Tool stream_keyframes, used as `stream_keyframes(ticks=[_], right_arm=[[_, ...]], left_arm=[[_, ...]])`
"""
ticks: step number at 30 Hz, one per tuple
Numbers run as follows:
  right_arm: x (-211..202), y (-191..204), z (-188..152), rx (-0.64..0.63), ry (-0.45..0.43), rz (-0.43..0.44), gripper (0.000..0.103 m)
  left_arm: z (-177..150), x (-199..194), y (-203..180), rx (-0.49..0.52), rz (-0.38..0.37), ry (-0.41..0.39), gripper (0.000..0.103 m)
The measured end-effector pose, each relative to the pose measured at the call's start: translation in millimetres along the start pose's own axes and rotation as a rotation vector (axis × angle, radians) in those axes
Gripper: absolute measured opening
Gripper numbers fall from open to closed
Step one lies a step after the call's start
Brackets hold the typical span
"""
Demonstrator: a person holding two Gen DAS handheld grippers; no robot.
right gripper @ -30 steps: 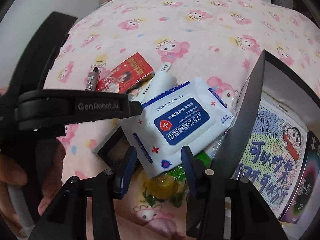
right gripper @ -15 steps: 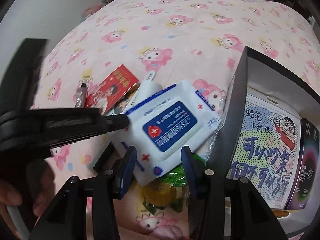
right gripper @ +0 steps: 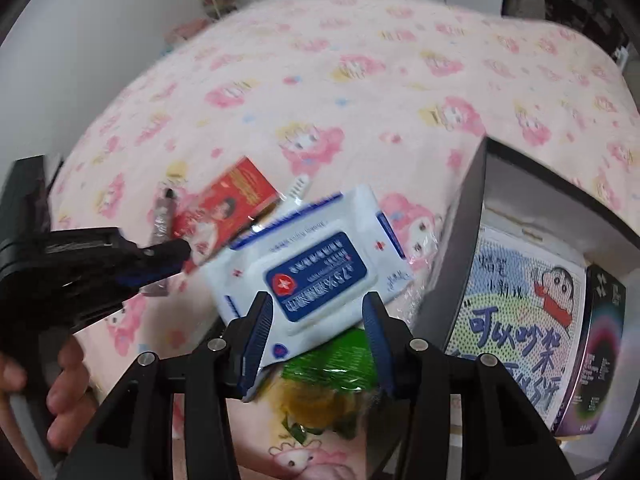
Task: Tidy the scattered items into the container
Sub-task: 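Close the left tool on the white alcohol-wipes pack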
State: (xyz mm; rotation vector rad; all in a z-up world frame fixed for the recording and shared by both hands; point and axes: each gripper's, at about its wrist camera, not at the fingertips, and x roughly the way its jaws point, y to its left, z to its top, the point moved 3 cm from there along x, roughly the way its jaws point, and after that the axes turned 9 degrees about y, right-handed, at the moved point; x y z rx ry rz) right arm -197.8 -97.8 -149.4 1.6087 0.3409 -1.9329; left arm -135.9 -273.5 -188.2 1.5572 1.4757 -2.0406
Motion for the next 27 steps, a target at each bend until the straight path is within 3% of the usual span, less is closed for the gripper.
stream_keyframes(ticks=[2, 5, 10, 11, 13, 21, 27], right_arm=[[7, 3, -5, -0.003, 0.021, 0.027, 0.042], [13, 8, -12, -0.021, 0.015, 0.013, 0.043], [18, 7, -6, 0.005, -0.018, -0.061, 0.045], [17, 6, -5, 0.003, -0.020, -0.068, 0.045], [15, 5, -3, -0.002, -0.026, -0.062, 0.045], [-12, -3, 1, 0.005, -0.107, -0.036, 0.045], [-3, -5, 12, -0.011, -0.069, 0.006, 0.045]], left_arm=[[-5, 3, -4, 0.020, -0.019, 0.030, 0.044], [-6, -6, -2, 0.014, -0.042, -0.003, 0.044], [-4, 18, -7, 0.069, 0.010, 0.119, 0.044], [-2, 21, -8, 0.084, 0.024, 0.133, 0.042], [1, 26, -12, 0.106, 0.047, 0.138, 0.013], [7, -9, 11, 0.040, 0.008, -0.019, 0.008], [18, -32, 36, -0.023, 0.026, -0.075, 0.012]])
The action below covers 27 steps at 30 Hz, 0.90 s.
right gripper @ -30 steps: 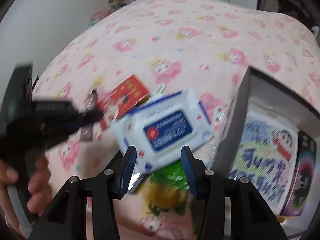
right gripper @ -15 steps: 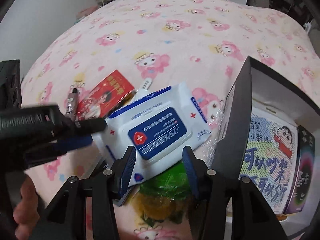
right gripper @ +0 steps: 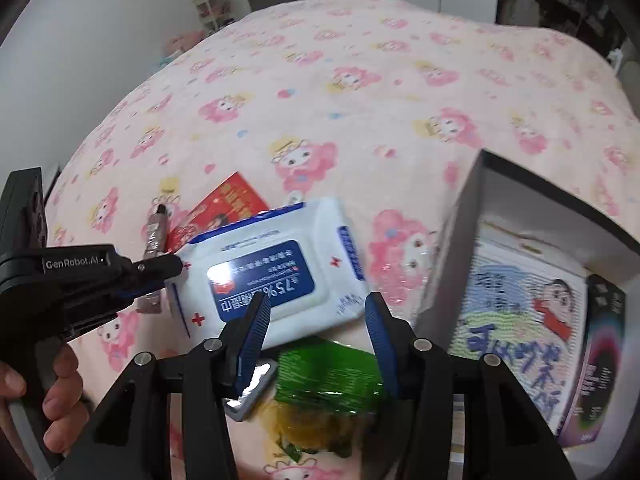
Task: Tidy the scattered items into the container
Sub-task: 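Close the left tool on the white alcohol-wipes pack, then lift the wipes pack with the left tool and carry it over the box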
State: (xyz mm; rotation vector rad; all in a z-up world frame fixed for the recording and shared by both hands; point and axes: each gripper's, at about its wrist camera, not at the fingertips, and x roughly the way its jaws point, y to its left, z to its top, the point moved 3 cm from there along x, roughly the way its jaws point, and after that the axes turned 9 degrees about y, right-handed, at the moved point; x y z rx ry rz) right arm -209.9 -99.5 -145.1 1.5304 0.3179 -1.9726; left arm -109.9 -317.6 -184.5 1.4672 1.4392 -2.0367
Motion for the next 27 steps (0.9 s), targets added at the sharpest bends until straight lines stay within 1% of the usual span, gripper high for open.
stream_keyframes(ticks=[2, 4, 8, 10, 11, 12, 14, 15, 16, 17, 19, 22, 24, 26, 27], right_arm=[[6, 2, 5, -0.005, 0.004, 0.015, 0.046], [12, 2, 11, -0.002, 0.006, 0.010, 0.046], [27, -3, 23, 0.006, 0.027, -0.029, 0.047], [30, -1, 24, -0.004, 0.041, -0.031, 0.047], [32, -1, 24, -0.005, 0.048, -0.028, 0.047], [33, -1, 23, -0.007, 0.053, -0.025, 0.047], [36, 0, 20, -0.010, 0.062, -0.020, 0.047], [37, 1, 19, -0.012, 0.064, -0.018, 0.047], [37, 1, 18, -0.015, 0.063, -0.019, 0.047], [38, 2, 16, -0.017, 0.062, -0.022, 0.047], [39, 4, 14, -0.021, 0.060, -0.030, 0.047], [36, 8, 9, -0.037, 0.041, -0.044, 0.047], [33, 7, 7, -0.027, 0.040, -0.027, 0.047], [29, 6, 5, -0.019, 0.039, -0.010, 0.047], [28, 6, 5, -0.018, 0.034, -0.007, 0.047]], left_arm=[[3, -9, 3, 0.013, 0.014, -0.022, 0.012], [4, -8, 3, 0.026, 0.012, -0.009, 0.012], [4, 5, 1, 0.045, -0.031, 0.070, 0.023], [4, 9, -2, 0.057, -0.044, 0.083, 0.029], [3, 11, -4, 0.062, -0.044, 0.085, 0.034], [3, 13, -6, 0.067, -0.045, 0.087, 0.036], [2, 21, -8, 0.072, -0.036, 0.111, 0.036], [1, 27, -9, 0.074, -0.031, 0.134, 0.034], [0, 33, -10, 0.079, -0.032, 0.162, 0.031], [-1, 38, -12, 0.082, -0.037, 0.181, 0.016], [-1, 41, -13, 0.083, -0.048, 0.183, 0.008], [0, 25, -11, 0.071, -0.044, 0.116, 0.005], [-2, 12, -8, 0.052, -0.044, 0.059, 0.005], [-3, -1, -2, 0.025, -0.008, -0.008, 0.005], [-2, -4, -1, 0.021, 0.009, -0.025, 0.005]])
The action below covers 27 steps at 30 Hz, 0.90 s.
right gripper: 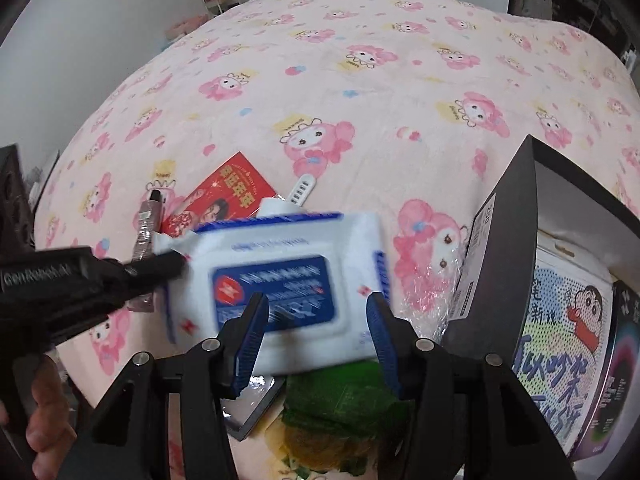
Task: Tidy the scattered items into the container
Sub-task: 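Lift the wipes pack with the left tool and carry it over the box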
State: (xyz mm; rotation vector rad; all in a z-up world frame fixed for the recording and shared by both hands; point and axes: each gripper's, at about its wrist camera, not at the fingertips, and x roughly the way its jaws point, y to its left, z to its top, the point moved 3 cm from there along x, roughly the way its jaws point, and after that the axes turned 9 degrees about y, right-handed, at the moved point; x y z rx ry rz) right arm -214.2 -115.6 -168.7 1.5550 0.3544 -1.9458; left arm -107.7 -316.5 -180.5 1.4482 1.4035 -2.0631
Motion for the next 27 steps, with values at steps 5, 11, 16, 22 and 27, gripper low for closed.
stream_keyframes(ticks=[5, 11, 16, 22, 27], right_arm=[[5, -3, 10, 0.046, -0.004, 0.022, 0.047], [16, -2, 12, 0.054, 0.019, 0.020, 0.049], [11, 0, 12, 0.025, -0.003, 0.021, 0.054], [32, 11, 17, -0.003, 0.060, 0.117, 0.064], [34, 12, 13, 0.010, 0.047, 0.134, 0.067]], left_arm=[[2, 10, 0, -0.001, 0.018, 0.028, 0.006], [10, 15, 12, -0.041, 0.018, 0.026, 0.006], [16, 14, 32, -0.106, 0.008, 0.008, 0.006], [16, 25, 32, -0.105, 0.001, 0.047, 0.008], [16, 36, 37, -0.131, -0.003, 0.094, 0.027]])
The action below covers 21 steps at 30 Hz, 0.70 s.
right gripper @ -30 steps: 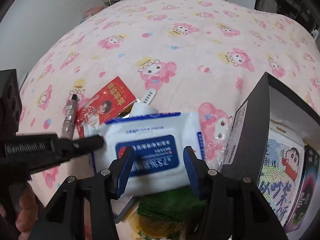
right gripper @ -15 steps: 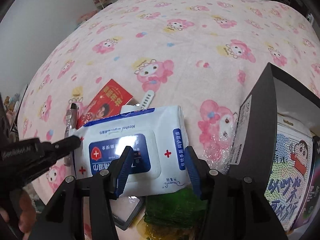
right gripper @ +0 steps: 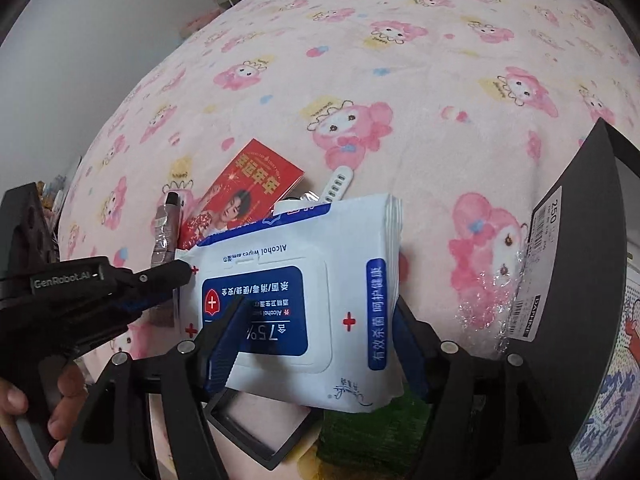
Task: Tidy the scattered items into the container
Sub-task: 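Lift the wipes pack with the left tool and carry it over the box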
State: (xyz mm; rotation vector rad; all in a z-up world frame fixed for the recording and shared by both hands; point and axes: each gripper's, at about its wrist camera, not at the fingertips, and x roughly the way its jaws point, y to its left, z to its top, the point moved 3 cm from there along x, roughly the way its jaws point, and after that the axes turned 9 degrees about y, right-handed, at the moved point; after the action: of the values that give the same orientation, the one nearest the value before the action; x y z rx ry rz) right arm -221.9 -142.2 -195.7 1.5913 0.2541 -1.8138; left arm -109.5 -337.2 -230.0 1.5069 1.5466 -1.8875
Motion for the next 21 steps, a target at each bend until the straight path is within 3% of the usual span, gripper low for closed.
stream_keyframes(ticks=[2, 7, 9, 11, 15, 21], right_arm=[[-4, 5, -2, -0.026, 0.001, 0.011, 0.067], [-10, 15, -6, -0.054, -0.003, 0.022, 0.065], [-14, 16, -9, -0.046, -0.009, 0.033, 0.059], [-22, 17, -14, -0.042, -0.023, 0.041, 0.058], [-46, 15, -26, -0.034, -0.062, 0.058, 0.058], [-112, -1, -51, -0.019, -0.150, 0.099, 0.058]], left_arm=[[0, 6, 1, -0.011, -0.001, 0.031, 0.039], [-4, 7, -4, 0.011, 0.002, 0.042, 0.039], [-8, 6, -8, 0.029, -0.026, 0.045, 0.038], [-13, 2, -14, 0.054, -0.056, 0.044, 0.038], [-25, -11, -32, 0.137, -0.128, 0.019, 0.038], [-65, -39, -69, 0.346, -0.235, 0.015, 0.036]])
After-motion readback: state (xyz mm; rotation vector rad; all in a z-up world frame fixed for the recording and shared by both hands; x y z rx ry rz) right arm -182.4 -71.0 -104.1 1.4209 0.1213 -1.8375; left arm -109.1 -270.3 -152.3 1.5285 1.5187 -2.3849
